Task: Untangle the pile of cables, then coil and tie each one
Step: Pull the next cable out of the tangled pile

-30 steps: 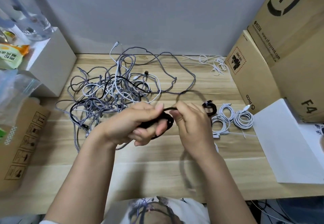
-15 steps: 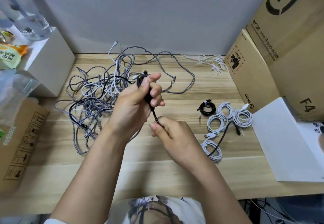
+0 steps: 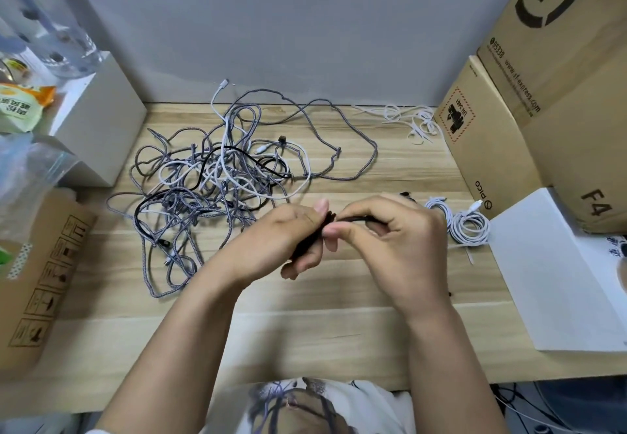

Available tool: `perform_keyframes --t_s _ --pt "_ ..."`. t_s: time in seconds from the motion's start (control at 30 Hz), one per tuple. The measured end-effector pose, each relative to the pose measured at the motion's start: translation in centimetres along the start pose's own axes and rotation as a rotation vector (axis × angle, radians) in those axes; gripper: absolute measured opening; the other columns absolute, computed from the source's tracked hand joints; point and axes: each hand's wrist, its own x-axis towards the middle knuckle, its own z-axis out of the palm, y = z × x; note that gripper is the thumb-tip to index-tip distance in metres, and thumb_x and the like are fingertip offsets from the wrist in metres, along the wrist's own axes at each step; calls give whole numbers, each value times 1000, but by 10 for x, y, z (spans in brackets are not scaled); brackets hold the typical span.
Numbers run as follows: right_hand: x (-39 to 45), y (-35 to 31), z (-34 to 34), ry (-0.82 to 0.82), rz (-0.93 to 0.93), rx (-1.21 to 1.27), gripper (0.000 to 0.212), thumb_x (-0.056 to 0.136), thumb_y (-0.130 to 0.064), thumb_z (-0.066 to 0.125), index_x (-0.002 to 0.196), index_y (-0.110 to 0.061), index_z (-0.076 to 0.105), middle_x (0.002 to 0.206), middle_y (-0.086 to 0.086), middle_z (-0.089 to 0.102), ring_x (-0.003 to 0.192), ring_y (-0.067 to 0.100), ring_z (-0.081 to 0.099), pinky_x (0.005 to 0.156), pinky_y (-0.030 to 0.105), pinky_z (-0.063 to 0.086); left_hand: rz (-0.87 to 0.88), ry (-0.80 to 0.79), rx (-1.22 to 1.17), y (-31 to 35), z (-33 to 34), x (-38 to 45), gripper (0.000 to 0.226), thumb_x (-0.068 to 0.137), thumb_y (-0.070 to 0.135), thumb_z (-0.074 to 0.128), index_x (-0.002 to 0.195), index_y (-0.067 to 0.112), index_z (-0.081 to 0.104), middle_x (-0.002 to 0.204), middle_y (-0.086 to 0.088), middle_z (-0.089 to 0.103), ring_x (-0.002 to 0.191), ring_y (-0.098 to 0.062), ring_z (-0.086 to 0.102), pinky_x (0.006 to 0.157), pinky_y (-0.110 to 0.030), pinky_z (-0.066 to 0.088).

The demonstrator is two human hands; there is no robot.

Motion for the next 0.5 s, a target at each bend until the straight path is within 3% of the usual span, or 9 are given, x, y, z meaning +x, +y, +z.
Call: perform_keyframes --t_s 0.07,0.17,0.23,0.33,0.4,0.5 --pt "2 0 -6 79 -6 81 10 66 -30 79 73 -28 73 52 -21 45 49 3 39 52 16 30 2 -86 -157 3 -4 -4 54 94 55 31 70 15 59 38 5 40 32 -9 31 42 -19 34" --pt "5 2 -7 77 25 186 5 73 -27 75 76 -30 72 59 -22 55 52 1 42 55 13 32 45 -284 -417 6 -9 -6 60 85 68 31 76 16 60 42 10 43 33 -5 31 45 -18 38" --pt "4 2 -3 61 30 204 6 80 -29 68 80 -26 73 66 -23 59 59 -1 50 60 12 35 100 -389 -555 9 -11 -5 59 87 66 33 83 14 59 49 10 48 36 -5 35 48 -19 40" --pt "2 2 3 28 52 245 20 86 -31 58 87 -18 73 75 -19 66 72 -4 58 69 14 42 187 -467 -697 13 -12 -7 37 91 42 49 94 6 56 60 7 53 42 -11 35 54 -22 43" --pt "1 1 5 -28 103 284 22 89 -34 54 90 -22 72 76 -18 68 75 -2 60 70 17 44 253 -484 -761 17 -11 -9 22 89 23 54 98 3 54 62 5 48 45 -13 35 56 -23 44" --pt "-3 -1 10 -140 181 212 26 90 -44 45 79 -31 64 55 -12 50 55 3 42 56 26 36 308 -465 -915 26 -7 -10 21 88 6 52 107 -3 48 65 -4 46 51 -16 40 63 -30 45"
